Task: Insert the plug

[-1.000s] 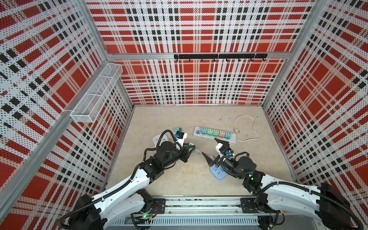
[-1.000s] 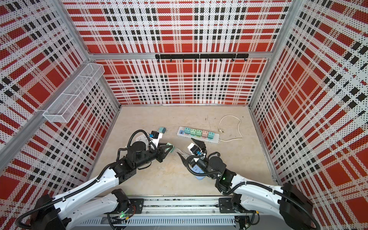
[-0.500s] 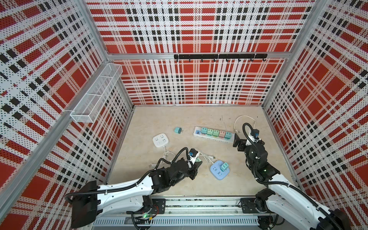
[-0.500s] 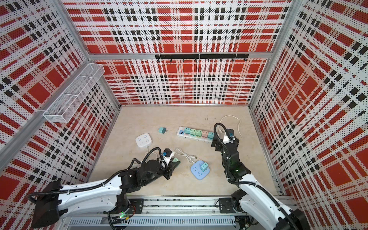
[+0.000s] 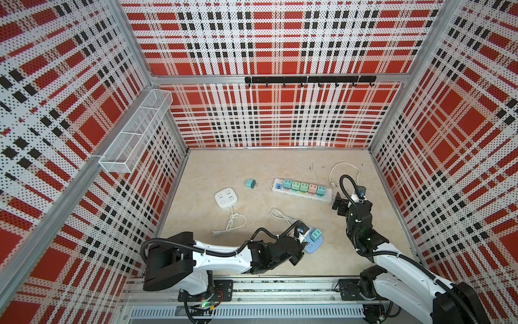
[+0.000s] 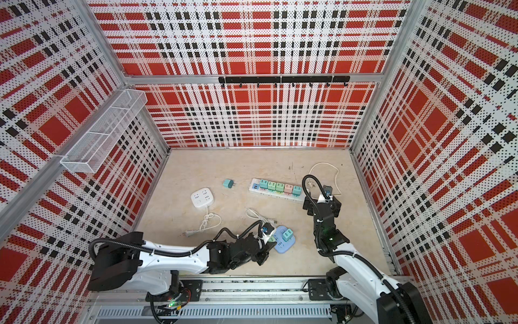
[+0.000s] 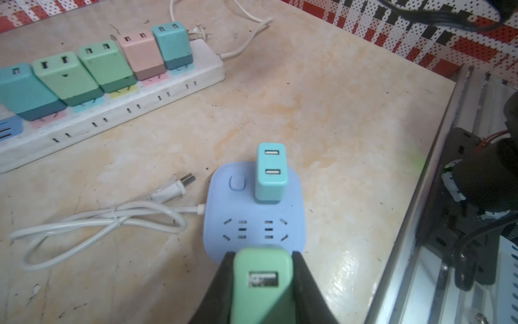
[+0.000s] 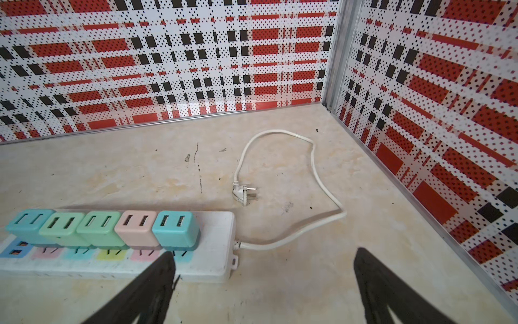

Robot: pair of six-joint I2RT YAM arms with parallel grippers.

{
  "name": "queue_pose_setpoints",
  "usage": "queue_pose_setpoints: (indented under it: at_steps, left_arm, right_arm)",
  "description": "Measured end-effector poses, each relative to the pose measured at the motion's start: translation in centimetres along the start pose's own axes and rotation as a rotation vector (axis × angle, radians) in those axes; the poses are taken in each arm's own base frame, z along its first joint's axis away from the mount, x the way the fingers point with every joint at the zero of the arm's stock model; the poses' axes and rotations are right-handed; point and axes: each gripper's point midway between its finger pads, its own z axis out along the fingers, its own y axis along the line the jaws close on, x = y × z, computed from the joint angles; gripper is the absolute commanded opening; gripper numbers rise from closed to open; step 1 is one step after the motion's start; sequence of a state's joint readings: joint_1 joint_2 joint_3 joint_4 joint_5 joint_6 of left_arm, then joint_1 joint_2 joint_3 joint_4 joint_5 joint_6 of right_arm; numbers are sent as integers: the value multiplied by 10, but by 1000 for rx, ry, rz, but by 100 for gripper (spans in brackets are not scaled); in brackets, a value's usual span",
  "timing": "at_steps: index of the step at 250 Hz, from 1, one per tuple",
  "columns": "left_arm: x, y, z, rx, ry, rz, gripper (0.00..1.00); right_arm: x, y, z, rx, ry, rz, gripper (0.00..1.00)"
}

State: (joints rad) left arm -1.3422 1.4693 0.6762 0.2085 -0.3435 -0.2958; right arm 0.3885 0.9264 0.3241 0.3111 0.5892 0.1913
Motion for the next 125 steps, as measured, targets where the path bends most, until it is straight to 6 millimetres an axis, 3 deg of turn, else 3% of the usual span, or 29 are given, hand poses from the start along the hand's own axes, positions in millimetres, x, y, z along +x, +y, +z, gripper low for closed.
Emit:
queue_pose_setpoints:
  at_steps: [74, 125]
  left_arm:
    - [-3, -11, 22, 21, 19, 14, 0]
    - [9, -15, 38, 25, 58, 39, 0]
  right_arm:
    - [-2, -3, -3, -1, -24, 17, 100]
    - [-3, -3, -4, -3, -29, 21, 100]
